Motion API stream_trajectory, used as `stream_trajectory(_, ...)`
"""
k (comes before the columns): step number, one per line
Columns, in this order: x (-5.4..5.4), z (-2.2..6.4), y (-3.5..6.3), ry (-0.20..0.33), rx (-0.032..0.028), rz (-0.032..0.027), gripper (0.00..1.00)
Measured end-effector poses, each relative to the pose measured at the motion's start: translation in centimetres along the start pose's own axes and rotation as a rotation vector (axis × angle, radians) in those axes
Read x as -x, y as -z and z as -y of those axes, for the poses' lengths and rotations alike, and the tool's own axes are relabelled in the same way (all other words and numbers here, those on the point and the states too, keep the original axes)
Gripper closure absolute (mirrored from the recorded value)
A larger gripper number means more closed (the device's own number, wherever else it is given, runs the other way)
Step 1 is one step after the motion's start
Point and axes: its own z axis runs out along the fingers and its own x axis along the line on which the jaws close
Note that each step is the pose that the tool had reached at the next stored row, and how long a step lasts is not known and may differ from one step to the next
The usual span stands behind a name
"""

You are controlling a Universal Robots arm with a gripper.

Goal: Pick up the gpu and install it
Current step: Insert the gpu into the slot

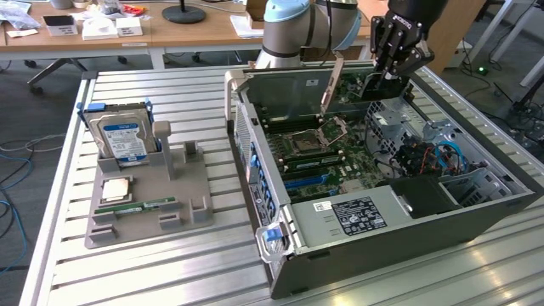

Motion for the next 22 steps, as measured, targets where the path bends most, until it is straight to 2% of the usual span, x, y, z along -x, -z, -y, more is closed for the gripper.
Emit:
stream_trajectory(12,0.0,-0.08,-0.01,0.0,-0.0002,0.0002,0.73)
stream_trajectory(22,0.0,-1.72,-0.03,0.0,-0.0001,0.0002,0.73)
